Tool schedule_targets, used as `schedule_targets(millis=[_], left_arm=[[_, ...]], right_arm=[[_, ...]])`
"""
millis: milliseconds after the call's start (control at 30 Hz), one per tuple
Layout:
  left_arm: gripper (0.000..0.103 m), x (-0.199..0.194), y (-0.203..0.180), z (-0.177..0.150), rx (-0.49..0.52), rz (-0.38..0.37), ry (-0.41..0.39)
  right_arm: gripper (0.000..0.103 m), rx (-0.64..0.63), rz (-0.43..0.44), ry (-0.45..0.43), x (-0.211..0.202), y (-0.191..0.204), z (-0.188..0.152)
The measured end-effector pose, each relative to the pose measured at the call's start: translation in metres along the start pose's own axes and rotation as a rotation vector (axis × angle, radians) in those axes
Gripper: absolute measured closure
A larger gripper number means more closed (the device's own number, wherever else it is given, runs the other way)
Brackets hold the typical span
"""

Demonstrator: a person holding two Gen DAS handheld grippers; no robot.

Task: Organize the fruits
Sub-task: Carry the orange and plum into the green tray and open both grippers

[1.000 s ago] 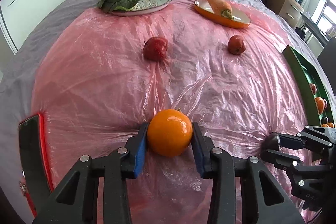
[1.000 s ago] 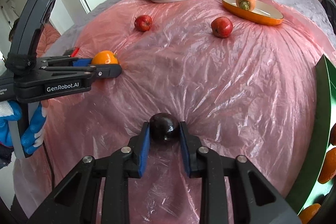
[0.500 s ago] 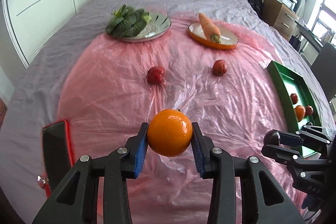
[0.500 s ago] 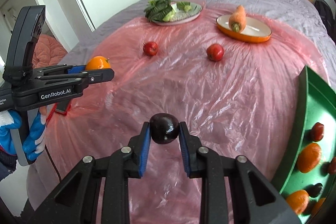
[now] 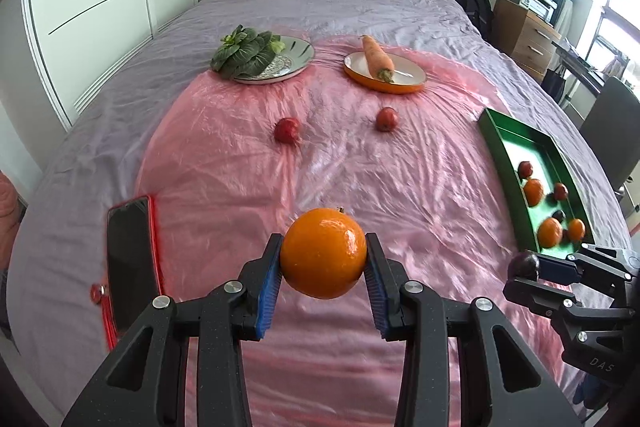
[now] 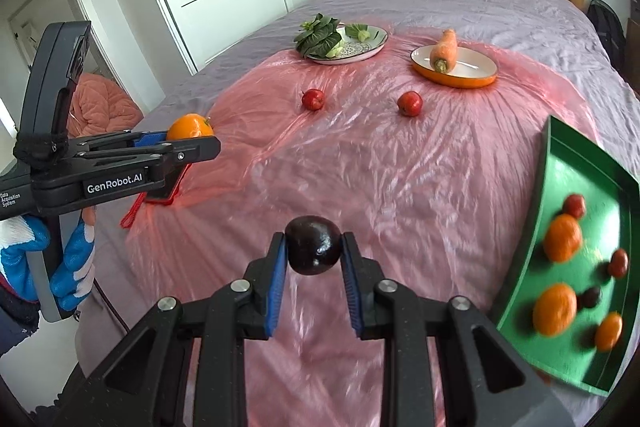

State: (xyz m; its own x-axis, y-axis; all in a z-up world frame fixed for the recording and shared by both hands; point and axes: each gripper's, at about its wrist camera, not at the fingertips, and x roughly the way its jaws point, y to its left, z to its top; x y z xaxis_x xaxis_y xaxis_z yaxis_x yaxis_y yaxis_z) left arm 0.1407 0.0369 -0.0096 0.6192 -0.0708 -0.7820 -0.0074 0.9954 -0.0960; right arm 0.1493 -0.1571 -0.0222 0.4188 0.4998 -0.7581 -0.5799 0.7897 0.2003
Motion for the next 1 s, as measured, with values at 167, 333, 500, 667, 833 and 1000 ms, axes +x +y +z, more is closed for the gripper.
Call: schedule_targets(millis=[167, 333, 500, 667, 833, 1000], left_arm=[[0.069, -0.016, -0.024, -0.016, 0.016, -0.017, -0.001], [0.069, -0.025, -0.051, -0.026, 0.033, -0.037, 0.005], [0.069, -0.031, -0.085, -0.029, 0.059, -0.065, 0.011], [0.069, -0.029, -0.129, -0.026, 0.105, -0.097, 0.024], [0.069, -0.018, -0.181, -0.019, 0.165, -0.139, 0.046], [0.069, 0.001, -0.228, -0.009, 0.216, -0.191, 0.076]], right_arm=[[0.067, 0.02, -0.012, -0.009, -0.021, -0.004, -0.025], [0.067, 0.045, -0.037, -0.023, -0.045, -0.018, -0.05], [0.067, 0.084, -0.067, -0.05, -0.072, -0.044, -0.07], [0.067, 0.117, -0.104, -0.072, -0.092, -0.077, -0.083], [0.067, 0.168, -0.137, -0.092, -0.111, -0.118, -0.096], [0.067, 0.212, -0.169, -0.106, -0.124, -0.159, -0.103]])
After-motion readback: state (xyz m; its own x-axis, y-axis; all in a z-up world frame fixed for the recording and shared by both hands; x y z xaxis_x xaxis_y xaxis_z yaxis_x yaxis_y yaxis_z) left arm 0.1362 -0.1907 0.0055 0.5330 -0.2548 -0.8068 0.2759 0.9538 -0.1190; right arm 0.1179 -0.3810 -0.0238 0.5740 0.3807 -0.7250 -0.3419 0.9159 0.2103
